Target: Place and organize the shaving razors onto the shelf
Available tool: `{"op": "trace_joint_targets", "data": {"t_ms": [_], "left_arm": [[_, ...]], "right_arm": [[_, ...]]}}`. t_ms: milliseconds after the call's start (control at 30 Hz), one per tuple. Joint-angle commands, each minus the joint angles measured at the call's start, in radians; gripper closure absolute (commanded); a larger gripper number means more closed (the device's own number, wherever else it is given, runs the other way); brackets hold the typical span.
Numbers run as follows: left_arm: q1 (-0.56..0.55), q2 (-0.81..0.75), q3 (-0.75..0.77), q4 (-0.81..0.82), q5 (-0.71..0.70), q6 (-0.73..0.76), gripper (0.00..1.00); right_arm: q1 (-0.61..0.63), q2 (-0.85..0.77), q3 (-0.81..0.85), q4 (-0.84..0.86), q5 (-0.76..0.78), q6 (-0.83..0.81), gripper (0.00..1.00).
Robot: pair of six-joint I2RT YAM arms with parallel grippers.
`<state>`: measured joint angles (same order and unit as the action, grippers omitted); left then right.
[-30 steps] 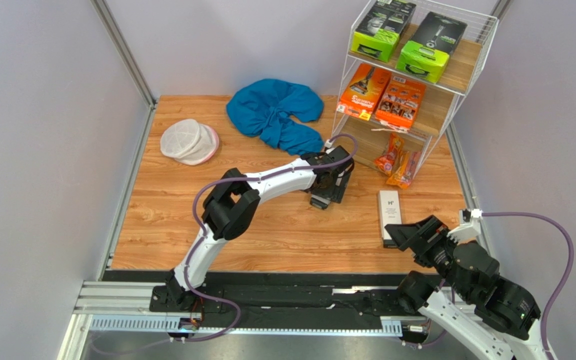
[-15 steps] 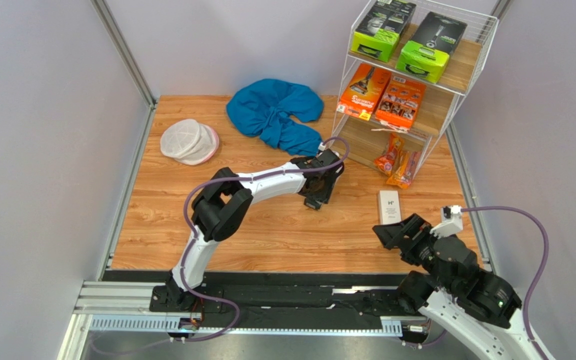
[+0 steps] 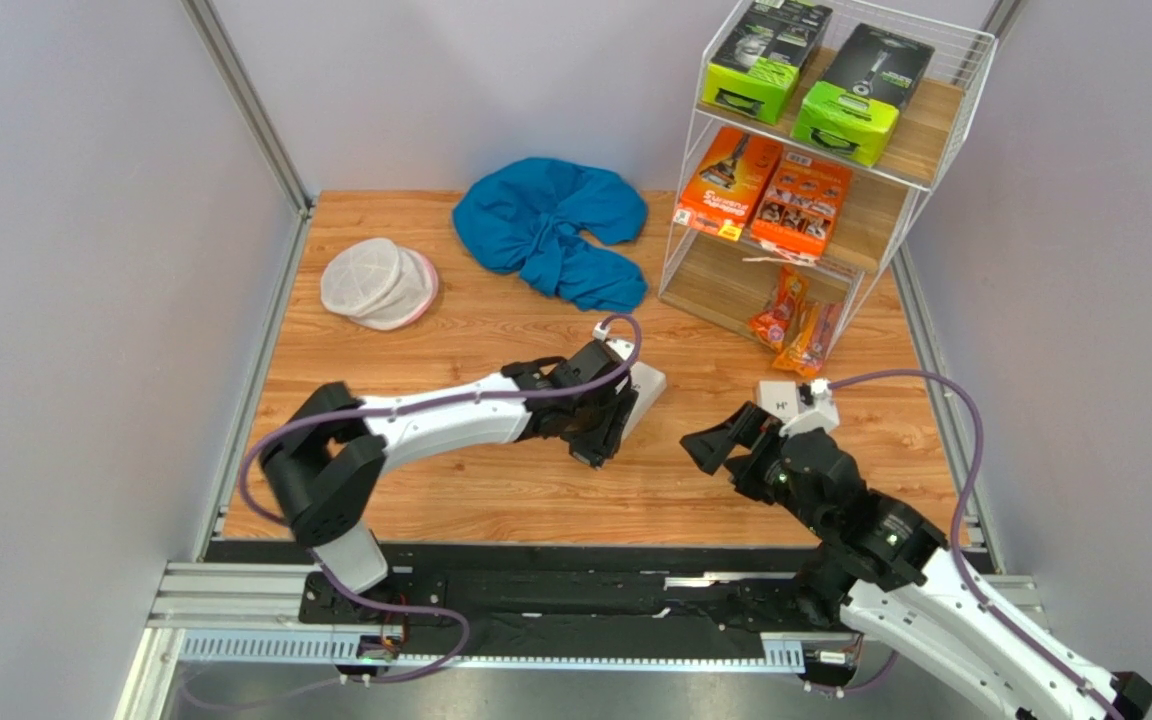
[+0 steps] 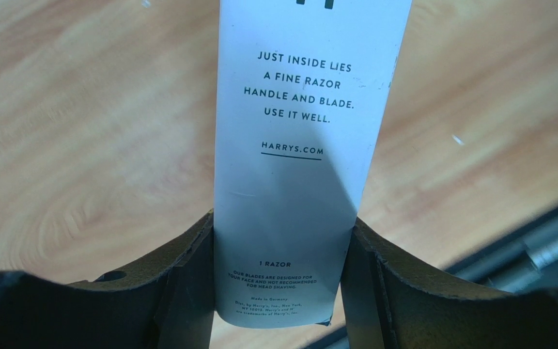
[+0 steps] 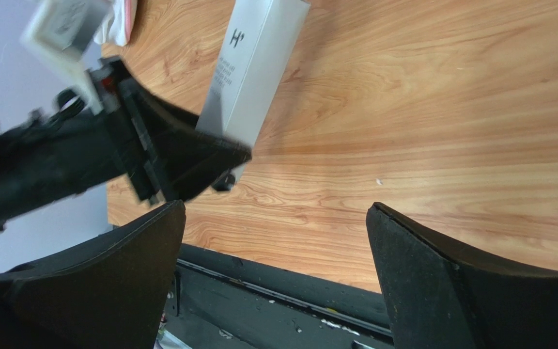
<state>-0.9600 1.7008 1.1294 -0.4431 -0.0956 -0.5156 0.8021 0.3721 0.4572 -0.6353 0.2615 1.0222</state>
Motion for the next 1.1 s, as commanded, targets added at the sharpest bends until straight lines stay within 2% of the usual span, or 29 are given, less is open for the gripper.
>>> {"op": "trace_joint_targets", "data": {"t_ms": [0,167,400,533,567,633,700,767,800,833,900,1000,1067], "left_arm": [[-0.077,-0.202,-0.074,0.086,0.039,-0.007,0.78],[-0.151,-0.302,-0.109,0.058,0.014,-0.023,0.78],[-0.192,-0.403,-0.126,0.060,0.008,-0.026,0.80],[-0.213,-0.452,-0.157,0.084,0.010,-0.020,0.81],[-0.221,-0.473,-0.164,0.090,0.010,-0.017,0.81],[-0.226,-0.493,-0.183,0.107,0.016,-0.018,0.81],[-0.230,-0.516,-0.204,0.118,0.020,-0.012,0.80],[-0.232,-0.533,-0.215,0.122,0.022,-0.006,0.79],[-0.233,-0.538,-0.221,0.118,0.019,-0.004,0.78],[-0.232,-0.541,-0.221,0.109,0.013,-0.003,0.77],[-0.232,-0.553,-0.218,0.080,-0.013,-0.008,0.68],[-0.230,-0.576,-0.218,0.057,-0.056,-0.029,0.55],[-0.230,-0.592,-0.214,0.040,-0.084,-0.052,0.35]], "right_arm": [[-0.007,0.086,-0.023,0.294,-0.070,0.015,0.00],[-0.011,0.140,-0.040,0.430,-0.102,0.012,0.00],[-0.009,0.168,-0.064,0.506,-0.108,0.029,0.01],[-0.014,0.180,-0.074,0.516,-0.113,0.050,0.07],[-0.014,0.183,-0.075,0.519,-0.116,0.053,0.10],[-0.014,0.185,-0.081,0.529,-0.120,0.056,0.30],[-0.017,0.185,-0.086,0.543,-0.126,0.061,0.43],[-0.021,0.185,-0.086,0.548,-0.136,0.064,0.51],[-0.021,0.185,-0.086,0.548,-0.136,0.065,0.62],[-0.021,0.180,-0.086,0.548,-0.136,0.067,0.65],[-0.024,0.174,-0.088,0.548,-0.130,0.068,0.73],[-0.027,0.156,-0.092,0.546,-0.117,0.070,0.79],[-0.030,0.134,-0.098,0.545,-0.107,0.070,0.81]]}}
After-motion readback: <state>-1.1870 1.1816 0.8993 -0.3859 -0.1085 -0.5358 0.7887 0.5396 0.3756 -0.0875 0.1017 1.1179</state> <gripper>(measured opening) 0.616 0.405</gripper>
